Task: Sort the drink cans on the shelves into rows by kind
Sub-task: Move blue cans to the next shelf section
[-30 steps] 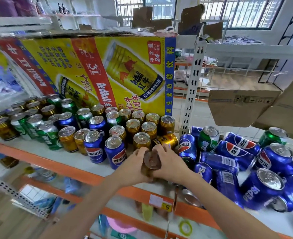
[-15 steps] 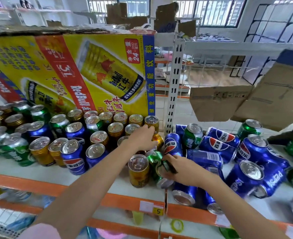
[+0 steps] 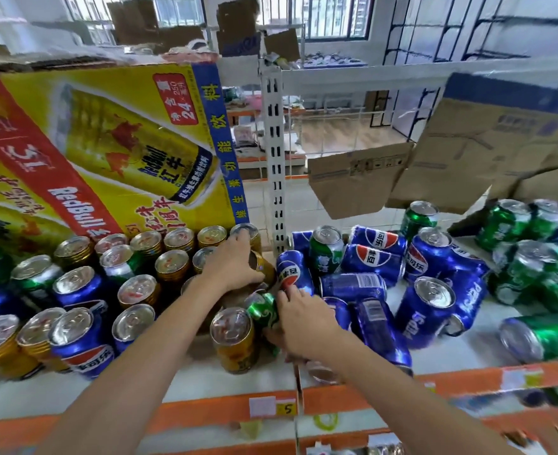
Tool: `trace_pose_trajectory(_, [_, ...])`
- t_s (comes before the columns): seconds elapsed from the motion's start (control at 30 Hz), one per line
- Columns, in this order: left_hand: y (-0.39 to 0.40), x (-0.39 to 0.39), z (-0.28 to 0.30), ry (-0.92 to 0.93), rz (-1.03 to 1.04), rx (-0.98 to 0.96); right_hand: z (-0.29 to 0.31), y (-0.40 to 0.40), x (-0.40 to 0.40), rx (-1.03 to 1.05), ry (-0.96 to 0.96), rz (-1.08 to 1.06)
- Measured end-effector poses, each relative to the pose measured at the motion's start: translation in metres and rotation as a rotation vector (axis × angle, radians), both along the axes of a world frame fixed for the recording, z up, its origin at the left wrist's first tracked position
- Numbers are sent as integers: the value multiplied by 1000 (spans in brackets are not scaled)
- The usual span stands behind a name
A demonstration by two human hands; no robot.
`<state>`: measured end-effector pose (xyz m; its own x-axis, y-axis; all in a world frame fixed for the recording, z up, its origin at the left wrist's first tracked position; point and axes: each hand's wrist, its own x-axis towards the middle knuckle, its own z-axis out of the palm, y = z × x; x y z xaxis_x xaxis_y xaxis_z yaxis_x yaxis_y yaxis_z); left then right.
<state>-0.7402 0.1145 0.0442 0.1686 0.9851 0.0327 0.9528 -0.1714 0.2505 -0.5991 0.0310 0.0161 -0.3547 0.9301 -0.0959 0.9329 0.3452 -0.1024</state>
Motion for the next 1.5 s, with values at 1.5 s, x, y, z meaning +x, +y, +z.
trace_pose_trajectory(1.5, [-79,20,-5,150,-11,146,-5,5,54,8,-78,-159])
